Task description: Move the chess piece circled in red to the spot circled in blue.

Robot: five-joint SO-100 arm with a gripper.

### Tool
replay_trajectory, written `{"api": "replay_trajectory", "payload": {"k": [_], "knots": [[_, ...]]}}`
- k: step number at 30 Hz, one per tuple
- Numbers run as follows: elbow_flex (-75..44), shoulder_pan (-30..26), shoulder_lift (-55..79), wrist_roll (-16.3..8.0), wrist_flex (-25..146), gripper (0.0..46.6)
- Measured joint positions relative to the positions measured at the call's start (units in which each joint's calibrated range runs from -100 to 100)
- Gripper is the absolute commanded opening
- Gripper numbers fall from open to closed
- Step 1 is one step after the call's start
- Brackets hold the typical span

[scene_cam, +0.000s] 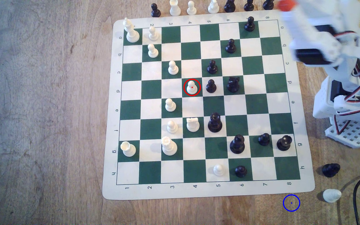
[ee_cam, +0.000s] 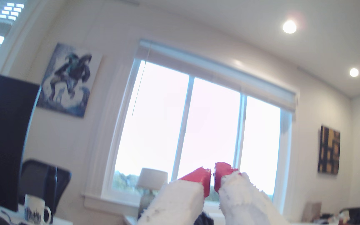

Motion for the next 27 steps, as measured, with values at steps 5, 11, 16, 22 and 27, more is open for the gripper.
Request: {"api": "replay_trajectory", "payload": {"k": [5, 11, 16, 22, 27], "knots": [[-4.88, 0.37, 8.38, 0.0, 9.64, 0.2], [-14.1, 0.96, 19.35, 0.0, 27.09, 2.5], [-28.47, 1.33, 32.09, 0.0, 43.75, 5.0], [-44.19, 0.0, 48.01, 0.0, 60.4, 9.2], [-53.59, -1.99, 58.99, -0.98, 66.77, 12.3]]}}
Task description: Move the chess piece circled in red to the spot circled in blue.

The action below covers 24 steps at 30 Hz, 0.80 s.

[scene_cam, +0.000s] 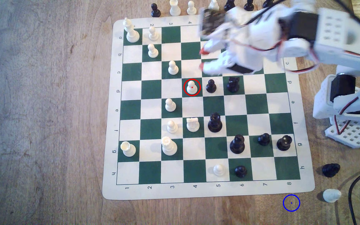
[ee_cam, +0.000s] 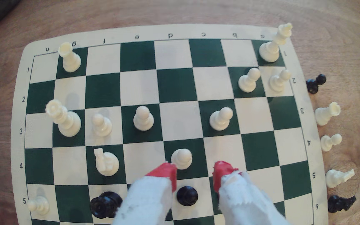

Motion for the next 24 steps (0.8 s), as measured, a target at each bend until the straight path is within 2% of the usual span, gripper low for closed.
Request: {"api": "replay_trajectory", "payload": {"k": [10, 18, 24], "knots": [[-15.91, -0.52, 19.86, -1.42, 10.12, 12.8], [-30.28, -0.22, 32.68, -3.22, 14.82, 16.0], [-36.51, 0.59, 39.13, -2.69, 17.61, 16.7]]}}
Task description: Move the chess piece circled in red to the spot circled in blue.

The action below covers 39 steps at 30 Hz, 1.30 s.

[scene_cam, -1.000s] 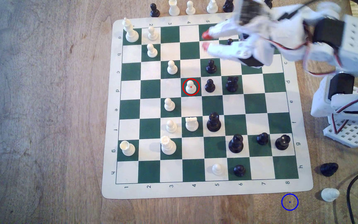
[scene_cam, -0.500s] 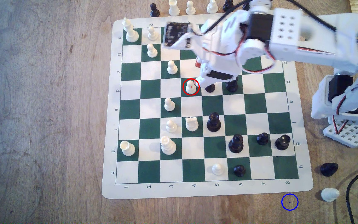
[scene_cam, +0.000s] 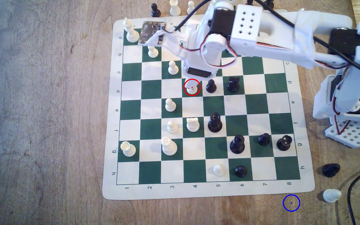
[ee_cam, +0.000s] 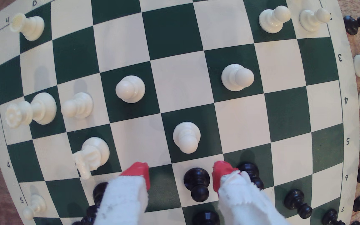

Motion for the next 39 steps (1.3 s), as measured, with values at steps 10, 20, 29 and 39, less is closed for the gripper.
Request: {"api": "replay_trajectory", "payload": {"k": [10, 20, 29, 39], "knots": [[-14.73, 0.0, 10.81, 1.76, 8.13, 16.7], [-12.65, 0.0, 13.41, 2.05, 4.22, 17.1], [-8.59, 0.0, 13.41, 2.25, 2.47, 16.9], [-8.4, 0.0, 13.91, 2.49, 1.51, 16.8]]}}
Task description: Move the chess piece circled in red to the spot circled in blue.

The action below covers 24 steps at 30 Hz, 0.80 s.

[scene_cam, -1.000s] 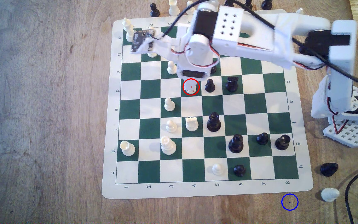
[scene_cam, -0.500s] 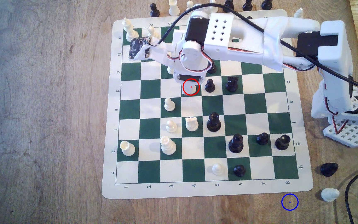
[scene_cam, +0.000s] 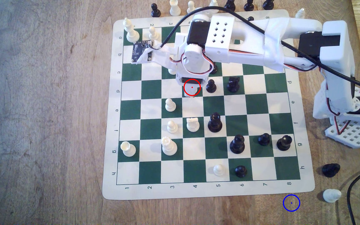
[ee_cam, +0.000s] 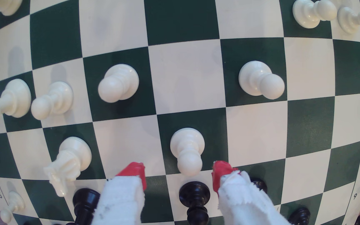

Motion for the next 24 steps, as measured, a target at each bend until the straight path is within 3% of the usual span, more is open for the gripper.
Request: {"api": "replay_trajectory", "payload": {"k": [24], "knots": [[0.0, 0.22, 4.44, 0.44, -2.15, 14.9]]}}
